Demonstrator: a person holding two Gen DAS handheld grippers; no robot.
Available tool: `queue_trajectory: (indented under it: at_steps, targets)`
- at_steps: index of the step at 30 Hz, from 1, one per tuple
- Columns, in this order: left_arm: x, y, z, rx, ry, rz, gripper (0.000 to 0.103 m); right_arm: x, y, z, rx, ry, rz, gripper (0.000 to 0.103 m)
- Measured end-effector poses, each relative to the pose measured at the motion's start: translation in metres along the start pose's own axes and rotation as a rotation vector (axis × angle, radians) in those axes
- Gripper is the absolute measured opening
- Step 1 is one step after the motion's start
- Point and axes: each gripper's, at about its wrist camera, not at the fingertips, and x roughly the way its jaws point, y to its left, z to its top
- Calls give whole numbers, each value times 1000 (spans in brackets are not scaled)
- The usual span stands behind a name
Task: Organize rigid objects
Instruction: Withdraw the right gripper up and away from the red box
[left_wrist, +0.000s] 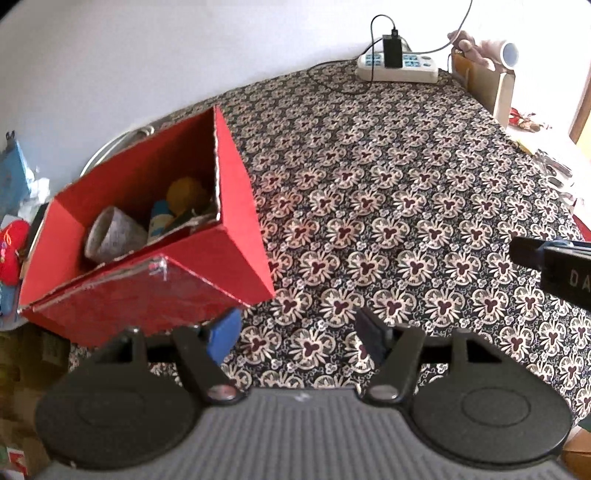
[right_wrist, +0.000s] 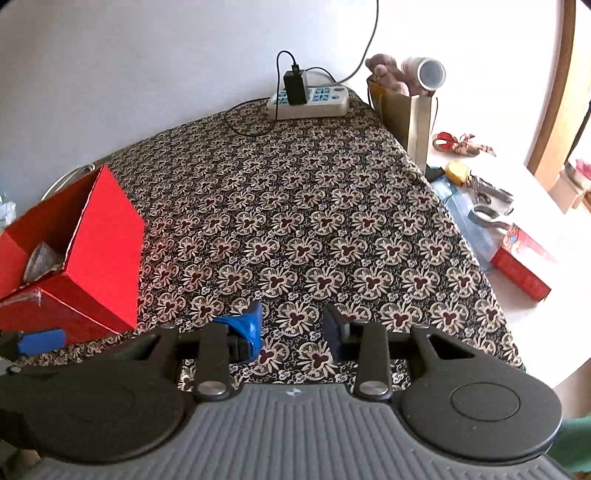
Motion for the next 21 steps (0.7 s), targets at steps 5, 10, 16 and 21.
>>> queue_trajectory:
  at_steps: [5,10,16,21]
  targets:
    - [3,6,-4,-29,26,10,68,4,6,-1,-24,-1,18,19]
    - [3,23,-8,-41,39,10,68,5,23,-1,-52,-1,30,19]
    - [-2,60,-9,-68,30,6,68,5,58,-1,-67,41,80,19]
    - [-8,96,-9,-77,18,21,69,-2,97,-2,-105,37,108,19]
